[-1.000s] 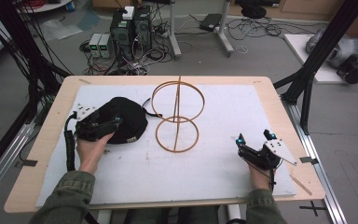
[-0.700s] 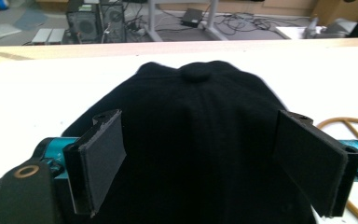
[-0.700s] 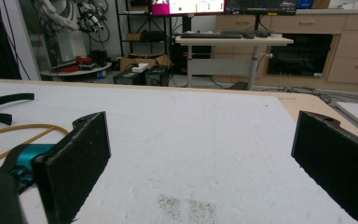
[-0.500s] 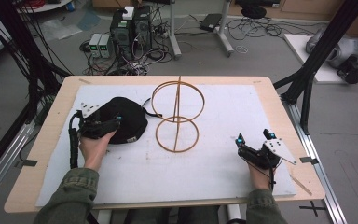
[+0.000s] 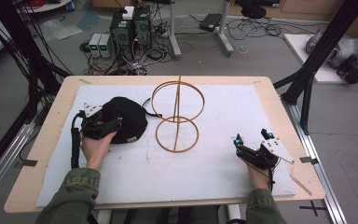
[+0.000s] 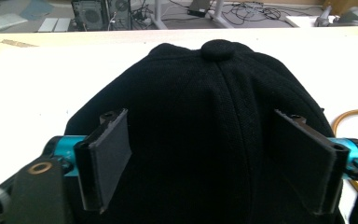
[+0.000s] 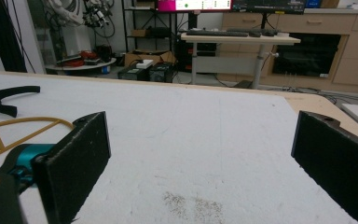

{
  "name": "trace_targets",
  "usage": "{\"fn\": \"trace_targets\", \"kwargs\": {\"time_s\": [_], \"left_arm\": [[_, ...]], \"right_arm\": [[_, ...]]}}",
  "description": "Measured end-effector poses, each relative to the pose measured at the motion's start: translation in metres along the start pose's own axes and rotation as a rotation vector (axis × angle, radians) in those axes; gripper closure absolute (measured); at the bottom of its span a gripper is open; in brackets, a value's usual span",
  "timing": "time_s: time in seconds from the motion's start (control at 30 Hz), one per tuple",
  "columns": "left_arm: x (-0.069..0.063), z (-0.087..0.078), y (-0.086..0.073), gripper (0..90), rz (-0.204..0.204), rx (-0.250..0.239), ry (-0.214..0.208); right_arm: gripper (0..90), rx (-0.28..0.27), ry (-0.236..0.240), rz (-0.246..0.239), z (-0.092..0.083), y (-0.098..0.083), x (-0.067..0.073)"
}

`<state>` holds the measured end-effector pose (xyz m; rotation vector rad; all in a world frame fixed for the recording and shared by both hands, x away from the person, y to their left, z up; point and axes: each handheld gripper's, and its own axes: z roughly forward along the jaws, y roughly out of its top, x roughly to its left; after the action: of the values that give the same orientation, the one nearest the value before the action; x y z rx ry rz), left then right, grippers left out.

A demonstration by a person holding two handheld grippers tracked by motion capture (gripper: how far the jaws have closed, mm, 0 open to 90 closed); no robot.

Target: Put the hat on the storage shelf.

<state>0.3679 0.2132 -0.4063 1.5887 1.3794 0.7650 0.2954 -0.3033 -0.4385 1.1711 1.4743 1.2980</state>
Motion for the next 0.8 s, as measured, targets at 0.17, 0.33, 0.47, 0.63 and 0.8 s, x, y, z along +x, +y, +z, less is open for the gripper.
{"fn": "trace_targets", "kwargs": {"time_s": [0.17, 0.33, 0.47, 0.63, 0.8], "left_arm": [[-0.0020, 0.0004, -0.0012, 39.9, -0.013, 0.013, -0.042], [-0.0019, -0.0003, -0.0007, 61.0, -0.032, 0.003, -0.048], [-0.0042, -0.0006, -0.0011, 80.3, -0.009, 0.006, -0.049], [0.0026, 0.0004, -0.0067, 84.9, -0.052, -0.016, -0.060], [0.0041, -0.0024, -0.0076, 85.4, -0.029, -0.030, -0.060]], "right_arm": [[3.6, 0.000, -0.001, 0.007, -0.0005, 0.0003, 0.0005], [3.6, 0.001, 0.007, 0.005, 0.0001, 0.0002, 0.0000], [3.6, 0.014, 0.013, 0.013, 0.0012, -0.0007, 0.0001], [3.6, 0.015, 0.017, 0.033, 0.0002, -0.0007, 0.0010], [3.6, 0.011, 0.015, 0.038, -0.0011, -0.0004, 0.0001]]}}
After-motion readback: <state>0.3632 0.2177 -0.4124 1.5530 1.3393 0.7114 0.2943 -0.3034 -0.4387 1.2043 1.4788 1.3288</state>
